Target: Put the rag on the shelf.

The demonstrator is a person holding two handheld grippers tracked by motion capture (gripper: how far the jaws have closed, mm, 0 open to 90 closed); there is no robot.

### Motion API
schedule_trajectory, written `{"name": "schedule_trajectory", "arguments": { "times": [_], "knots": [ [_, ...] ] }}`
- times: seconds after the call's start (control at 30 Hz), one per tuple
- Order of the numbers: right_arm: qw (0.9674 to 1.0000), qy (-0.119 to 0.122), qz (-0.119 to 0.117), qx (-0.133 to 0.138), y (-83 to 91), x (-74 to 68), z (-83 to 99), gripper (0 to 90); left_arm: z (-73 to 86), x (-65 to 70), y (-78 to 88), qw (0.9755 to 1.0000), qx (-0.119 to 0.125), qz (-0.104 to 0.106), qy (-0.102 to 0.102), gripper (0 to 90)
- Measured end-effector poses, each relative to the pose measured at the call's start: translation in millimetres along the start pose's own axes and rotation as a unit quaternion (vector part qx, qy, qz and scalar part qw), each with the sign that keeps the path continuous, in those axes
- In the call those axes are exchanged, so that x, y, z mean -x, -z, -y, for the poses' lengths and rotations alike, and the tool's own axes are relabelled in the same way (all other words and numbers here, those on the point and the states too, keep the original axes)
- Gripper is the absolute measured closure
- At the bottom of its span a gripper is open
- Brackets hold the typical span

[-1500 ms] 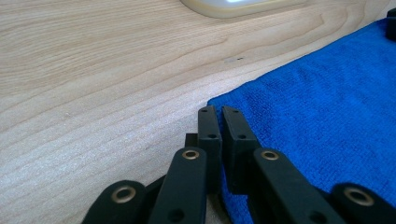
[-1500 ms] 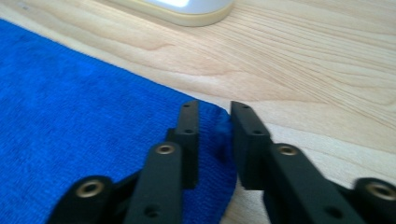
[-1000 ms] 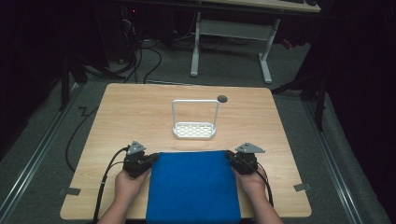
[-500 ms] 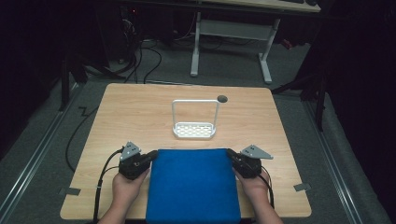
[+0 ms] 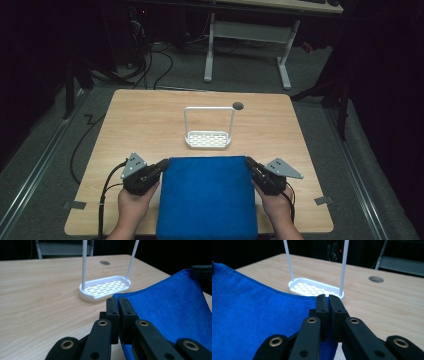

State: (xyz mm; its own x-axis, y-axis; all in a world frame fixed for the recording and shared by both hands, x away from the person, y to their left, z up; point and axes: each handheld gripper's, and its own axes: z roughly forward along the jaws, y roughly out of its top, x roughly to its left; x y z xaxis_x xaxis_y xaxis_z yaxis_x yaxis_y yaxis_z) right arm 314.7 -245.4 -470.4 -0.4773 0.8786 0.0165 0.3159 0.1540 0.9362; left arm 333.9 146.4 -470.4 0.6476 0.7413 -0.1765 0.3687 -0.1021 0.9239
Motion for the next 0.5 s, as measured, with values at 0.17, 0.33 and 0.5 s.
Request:
{"name": "schedule_trajectory", "arguments": {
  "times": [0.17, 0.33, 0.5],
  "knots": [
    [0.9996, 0.010, 0.000, 0.025, 9.1, -7.1, -10.0, 87.4, -6.8, 6.6, 10.1, 0.9998, 0.016, 0.005, -0.005, 87.7],
    [0.9986, 0.023, -0.002, 0.047, 17.0, -14.1, -20.0, 87.3, -17.9, 14.1, 21.8, 0.9990, 0.041, 0.010, -0.015, 87.7],
    [0.9975, 0.031, 0.001, 0.064, 23.0, -17.8, -27.1, 87.4, -27.0, 19.6, 31.6, 0.9977, 0.063, 0.010, -0.022, 87.8]
  ]
}}
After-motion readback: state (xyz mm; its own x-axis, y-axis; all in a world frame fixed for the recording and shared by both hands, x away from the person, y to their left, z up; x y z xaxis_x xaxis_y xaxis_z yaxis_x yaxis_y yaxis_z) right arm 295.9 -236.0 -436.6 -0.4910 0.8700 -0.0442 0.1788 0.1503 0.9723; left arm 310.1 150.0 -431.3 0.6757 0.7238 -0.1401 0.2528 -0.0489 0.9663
